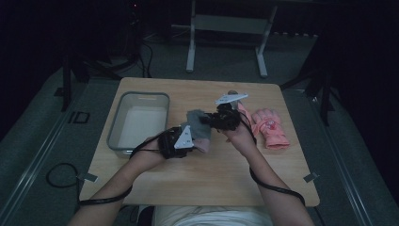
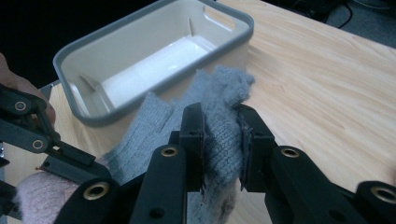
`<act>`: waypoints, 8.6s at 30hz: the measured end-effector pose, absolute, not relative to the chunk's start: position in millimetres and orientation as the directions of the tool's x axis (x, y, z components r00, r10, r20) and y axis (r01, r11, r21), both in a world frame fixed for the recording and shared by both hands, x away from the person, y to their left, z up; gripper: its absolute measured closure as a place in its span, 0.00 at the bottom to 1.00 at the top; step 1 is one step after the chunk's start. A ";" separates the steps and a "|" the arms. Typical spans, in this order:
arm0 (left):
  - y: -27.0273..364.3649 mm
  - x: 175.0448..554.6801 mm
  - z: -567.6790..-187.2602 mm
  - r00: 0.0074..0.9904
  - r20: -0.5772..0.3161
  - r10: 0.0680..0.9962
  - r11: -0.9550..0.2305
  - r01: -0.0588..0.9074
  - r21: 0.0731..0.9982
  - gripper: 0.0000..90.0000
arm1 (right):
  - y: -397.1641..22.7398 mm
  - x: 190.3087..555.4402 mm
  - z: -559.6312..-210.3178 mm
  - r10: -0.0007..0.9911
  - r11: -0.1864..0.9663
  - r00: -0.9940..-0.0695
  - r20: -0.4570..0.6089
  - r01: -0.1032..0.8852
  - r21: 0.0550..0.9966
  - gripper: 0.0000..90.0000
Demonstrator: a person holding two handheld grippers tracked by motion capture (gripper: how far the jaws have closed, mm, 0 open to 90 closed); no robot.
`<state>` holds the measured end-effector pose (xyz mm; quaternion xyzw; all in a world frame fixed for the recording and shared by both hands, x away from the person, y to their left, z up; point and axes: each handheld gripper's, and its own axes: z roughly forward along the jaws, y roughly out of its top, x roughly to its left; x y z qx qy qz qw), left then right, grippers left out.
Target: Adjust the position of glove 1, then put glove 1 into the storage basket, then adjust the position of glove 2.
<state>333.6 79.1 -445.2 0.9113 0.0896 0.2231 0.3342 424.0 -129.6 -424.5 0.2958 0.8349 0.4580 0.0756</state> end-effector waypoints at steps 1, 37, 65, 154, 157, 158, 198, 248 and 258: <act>81.0 333.5 -443.8 0.882 0.353 0.312 -0.765 0.013 0.643 0.78 | -125.8 425.6 -423.2 0.558 0.407 -0.817 0.144 0.420 0.811 0.83; 220.9 355.2 -413.3 0.840 0.334 0.427 -0.797 0.174 0.579 0.78 | 32.1 459.9 -399.7 0.452 0.407 -0.878 0.156 0.359 0.840 0.83; 225.5 422.5 -487.9 0.906 0.158 0.393 -0.871 0.312 0.379 0.78 | 59.3 502.9 -486.3 0.550 0.474 -0.811 0.199 0.499 0.726 0.67; 66.0 298.5 -546.7 0.843 0.013 0.537 -0.505 0.309 0.806 0.01 | -232.9 510.5 -484.6 0.746 0.471 -0.663 -0.058 0.465 0.750 0.73; 66.4 297.4 -547.4 0.857 0.003 0.516 -0.520 0.311 0.796 0.01 | -229.3 524.3 -499.4 0.747 0.492 -0.663 -0.052 0.499 0.714 0.70; 66.5 297.8 -547.7 0.857 -0.003 0.515 -0.521 0.315 0.794 0.01 | -228.5 526.5 -503.0 0.747 0.506 -0.662 -0.064 0.504 0.700 0.68; 66.3 295.5 -553.9 0.864 0.032 0.502 -0.533 0.280 0.798 0.01 | -190.5 435.8 -426.9 0.881 0.330 -0.467 -0.072 0.499 0.801 0.98; 64.2 292.2 -558.6 0.881 0.071 0.469 -0.573 0.242 0.783 0.01 | -180.6 412.0 -466.3 0.844 0.326 -0.537 0.017 0.536 0.778 0.59; 61.1 291.1 -558.8 0.879 0.085 0.470 -0.585 0.237 0.776 0.01 | -268.0 428.7 -452.2 0.846 0.405 -0.522 -0.109 0.497 0.767 0.62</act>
